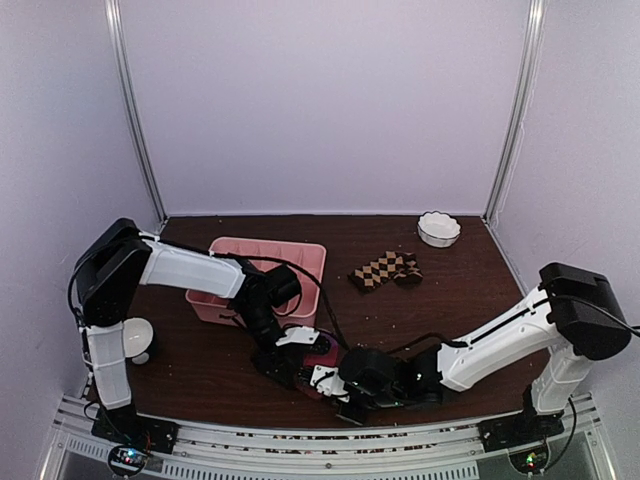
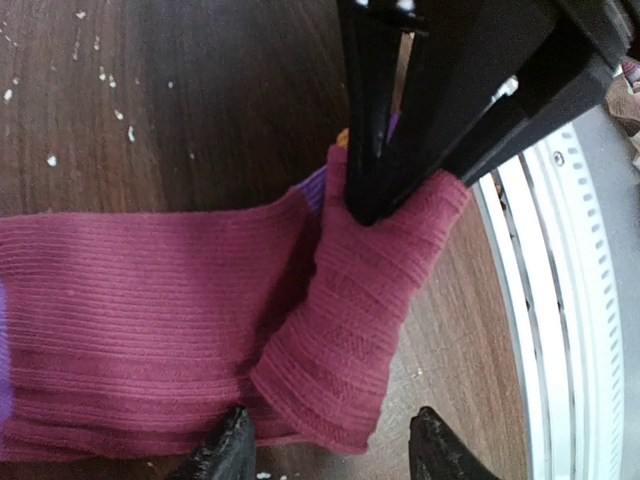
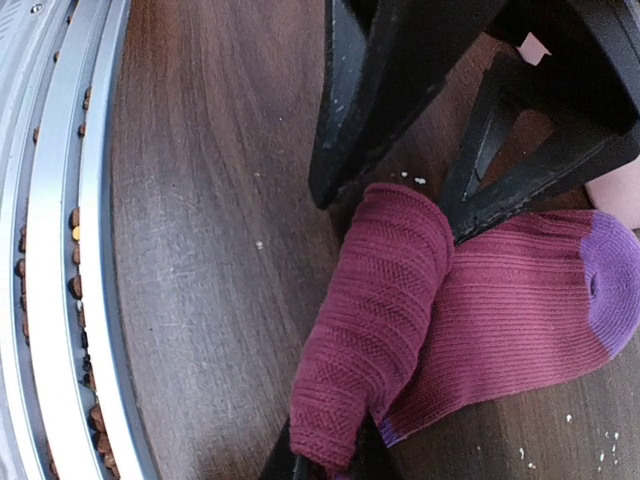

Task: Roll the socks
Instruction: Roll the sock at the center of the board.

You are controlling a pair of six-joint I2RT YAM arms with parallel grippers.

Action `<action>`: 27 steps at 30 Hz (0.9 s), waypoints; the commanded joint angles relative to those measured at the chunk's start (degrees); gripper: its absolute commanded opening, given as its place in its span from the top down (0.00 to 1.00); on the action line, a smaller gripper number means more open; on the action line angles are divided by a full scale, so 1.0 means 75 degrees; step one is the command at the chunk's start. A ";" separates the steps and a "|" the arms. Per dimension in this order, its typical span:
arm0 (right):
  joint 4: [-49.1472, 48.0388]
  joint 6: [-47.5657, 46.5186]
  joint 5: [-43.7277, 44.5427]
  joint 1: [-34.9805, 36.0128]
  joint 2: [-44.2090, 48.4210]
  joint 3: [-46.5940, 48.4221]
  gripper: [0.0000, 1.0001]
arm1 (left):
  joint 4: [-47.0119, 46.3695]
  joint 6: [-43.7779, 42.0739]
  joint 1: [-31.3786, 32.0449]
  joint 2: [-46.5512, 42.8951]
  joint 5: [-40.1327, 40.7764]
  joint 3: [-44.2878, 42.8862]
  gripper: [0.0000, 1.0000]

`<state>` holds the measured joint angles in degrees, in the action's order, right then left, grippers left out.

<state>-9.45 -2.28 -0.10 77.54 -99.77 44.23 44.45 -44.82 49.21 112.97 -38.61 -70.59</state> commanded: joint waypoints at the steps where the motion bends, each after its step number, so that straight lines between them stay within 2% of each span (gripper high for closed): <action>1: 0.0753 0.0395 -0.0615 -0.0151 -0.0522 0.0097 1.00 | -0.0141 -0.0129 -0.0046 0.0173 -0.0243 0.0039 0.46; 9: 0.0235 0.1493 -0.1221 -0.0541 -0.1154 0.0156 1.00 | -0.0682 0.0019 -0.0046 0.0089 -0.0275 0.0410 0.46; 16: -0.0039 0.2503 -0.1879 -0.0939 -0.1460 -0.0146 1.00 | -0.0872 0.0144 -0.0119 -0.0217 -0.0386 0.0604 0.41; 22: -0.0969 0.3721 -0.2348 -0.1078 -0.1739 -0.0912 1.00 | -0.1677 0.0588 -0.0186 -0.0815 -0.0111 0.0979 0.41; 27: -0.1574 0.4351 -0.2659 -0.1154 -0.1942 -0.1515 1.00 | -0.1565 0.0587 -0.0186 -0.0996 0.0009 0.0876 0.41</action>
<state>-33.56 20.91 -17.69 70.22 -108.18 39.62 32.93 -38.85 47.20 108.53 -38.46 -63.99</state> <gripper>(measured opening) 0.090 0.594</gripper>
